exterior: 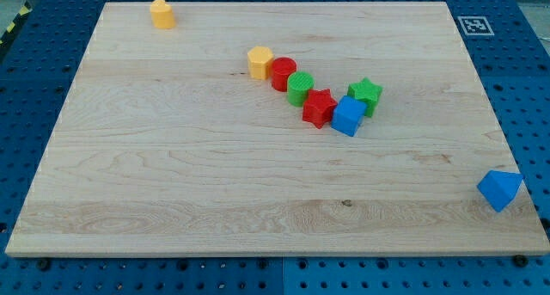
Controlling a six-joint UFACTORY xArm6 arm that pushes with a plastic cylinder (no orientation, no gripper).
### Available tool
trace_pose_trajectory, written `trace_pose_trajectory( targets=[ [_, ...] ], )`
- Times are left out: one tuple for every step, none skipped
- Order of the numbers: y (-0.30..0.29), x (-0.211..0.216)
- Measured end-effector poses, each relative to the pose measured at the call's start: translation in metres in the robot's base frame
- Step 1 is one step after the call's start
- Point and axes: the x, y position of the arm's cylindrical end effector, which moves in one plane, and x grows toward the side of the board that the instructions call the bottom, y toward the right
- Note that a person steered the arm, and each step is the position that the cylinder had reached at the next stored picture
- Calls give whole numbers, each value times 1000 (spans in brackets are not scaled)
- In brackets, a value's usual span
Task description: Move the blue triangle into the top right side of the green star
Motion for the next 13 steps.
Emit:
trace_pose_trajectory(
  targets=[
    [-63,4],
    [-128,-36],
    [-149,-67],
    [-147,-35],
    [-113,-15],
    [-77,-28],
    [-76,-68],
    [-77,-57],
    [-56,-16],
    [-18,-13],
    [-18,-44],
    [-58,-71],
    [-62,-80]
  ],
)
